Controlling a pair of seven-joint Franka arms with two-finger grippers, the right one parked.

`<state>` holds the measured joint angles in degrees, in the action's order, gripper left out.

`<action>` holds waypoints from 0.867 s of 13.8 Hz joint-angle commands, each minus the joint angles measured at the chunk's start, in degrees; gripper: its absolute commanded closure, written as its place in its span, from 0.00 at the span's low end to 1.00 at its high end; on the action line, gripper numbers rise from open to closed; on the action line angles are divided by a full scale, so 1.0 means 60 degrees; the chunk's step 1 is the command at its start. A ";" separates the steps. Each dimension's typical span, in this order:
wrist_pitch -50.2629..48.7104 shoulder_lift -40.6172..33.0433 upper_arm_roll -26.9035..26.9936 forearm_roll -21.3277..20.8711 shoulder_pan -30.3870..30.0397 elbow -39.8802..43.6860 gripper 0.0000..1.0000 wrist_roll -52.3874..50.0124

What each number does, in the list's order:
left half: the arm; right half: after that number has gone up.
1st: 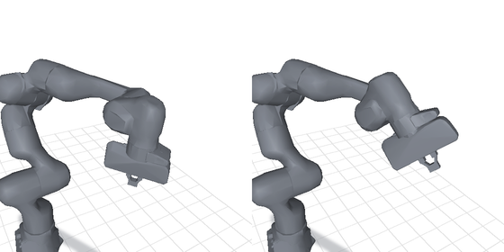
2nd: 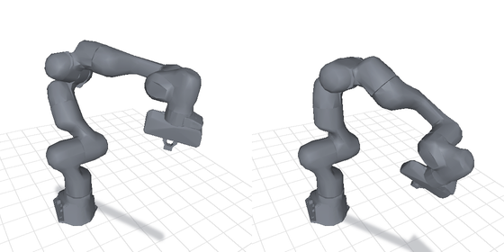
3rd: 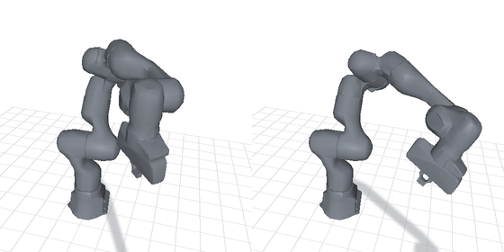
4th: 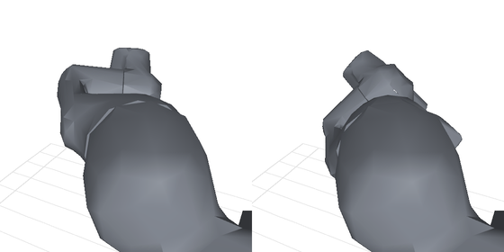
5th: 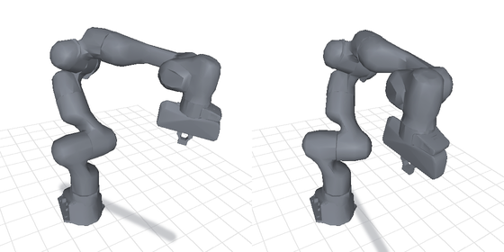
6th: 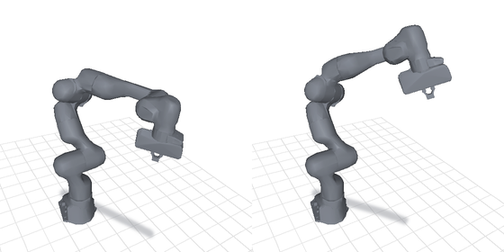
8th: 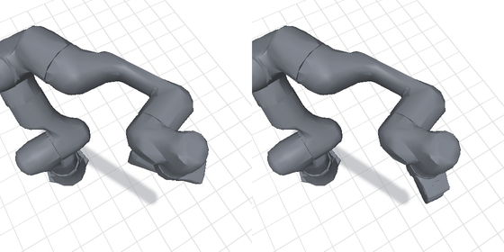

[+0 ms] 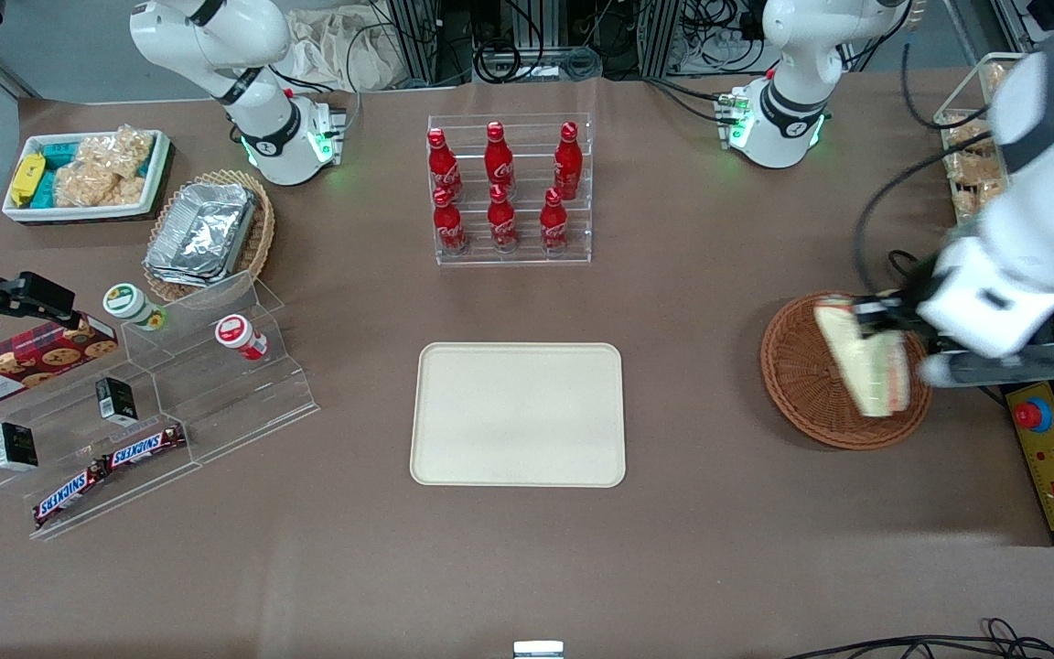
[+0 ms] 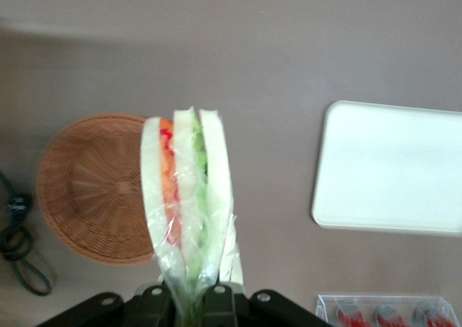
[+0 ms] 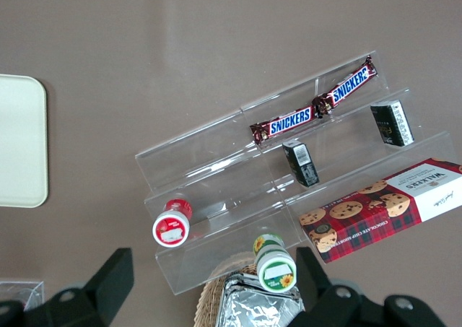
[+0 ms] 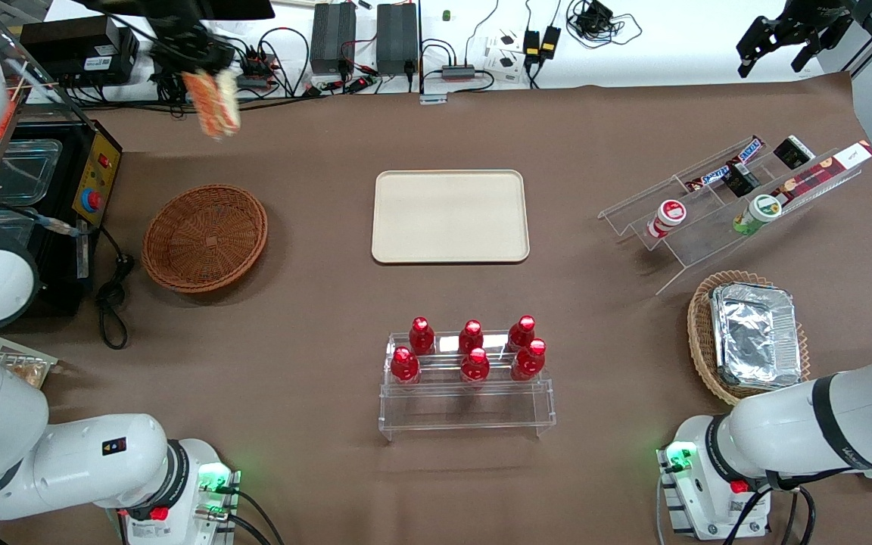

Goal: Place sandwich from basket to tray
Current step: 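Carry the sandwich over the cream tray and lower it onto the tray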

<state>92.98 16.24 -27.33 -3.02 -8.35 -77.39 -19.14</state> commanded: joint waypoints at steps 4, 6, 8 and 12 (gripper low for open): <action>0.2106 0.2430 0.0042 -0.0169 0.2413 -0.0123 1.00 -0.0032; 0.2839 0.3266 0.0465 -0.0855 0.3363 -0.0065 1.00 -0.0526; 0.3790 0.3970 0.1283 -0.0976 0.4374 -0.0050 1.00 -0.1347; 0.5272 0.4894 0.2006 -0.0961 0.5156 0.0023 1.00 -0.1936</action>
<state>123.24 43.71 -16.40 -7.90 21.56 -79.76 -28.80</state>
